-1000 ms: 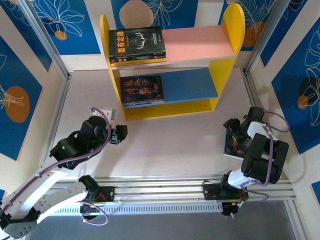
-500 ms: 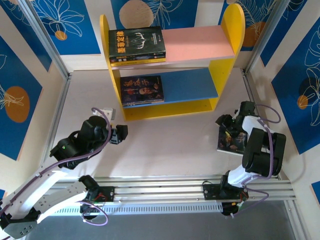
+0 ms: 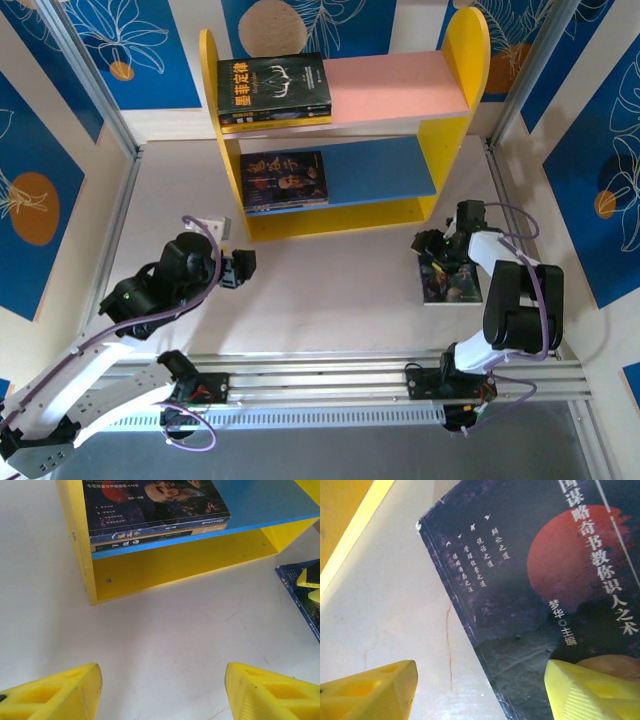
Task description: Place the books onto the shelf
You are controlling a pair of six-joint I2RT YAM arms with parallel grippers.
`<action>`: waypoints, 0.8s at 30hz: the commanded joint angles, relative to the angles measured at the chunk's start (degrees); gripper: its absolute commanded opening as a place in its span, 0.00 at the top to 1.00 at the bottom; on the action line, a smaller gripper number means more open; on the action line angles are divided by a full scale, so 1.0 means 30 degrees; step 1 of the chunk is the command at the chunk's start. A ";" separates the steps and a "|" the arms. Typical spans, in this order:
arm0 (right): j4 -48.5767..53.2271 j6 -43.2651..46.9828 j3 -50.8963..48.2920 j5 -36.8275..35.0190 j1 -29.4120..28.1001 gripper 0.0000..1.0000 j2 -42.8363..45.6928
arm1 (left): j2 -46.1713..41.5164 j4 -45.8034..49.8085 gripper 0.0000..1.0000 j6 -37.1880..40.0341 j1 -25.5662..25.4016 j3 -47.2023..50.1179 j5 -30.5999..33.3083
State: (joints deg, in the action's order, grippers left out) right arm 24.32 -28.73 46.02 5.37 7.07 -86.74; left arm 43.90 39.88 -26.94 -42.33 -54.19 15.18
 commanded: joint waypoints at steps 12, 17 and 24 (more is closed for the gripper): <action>0.2354 -0.0397 -0.0373 0.0291 -0.1317 0.30 0.0861 | -0.0296 -0.0322 0.33 -0.0220 0.0292 0.0370 -0.0519; 0.3458 0.0192 0.0013 -0.0777 -0.0921 0.30 0.1217 | -0.0537 -0.0053 0.33 -0.0161 0.0296 0.0228 -0.0420; 0.3817 0.0741 -0.0252 -0.1122 0.0850 0.30 0.1904 | -0.0546 -0.0167 0.33 -0.0114 0.0281 0.0253 -0.0445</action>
State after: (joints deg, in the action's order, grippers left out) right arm 33.10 -28.01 45.30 3.18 7.90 -82.04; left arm 42.50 39.83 -27.05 -42.22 -53.39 14.37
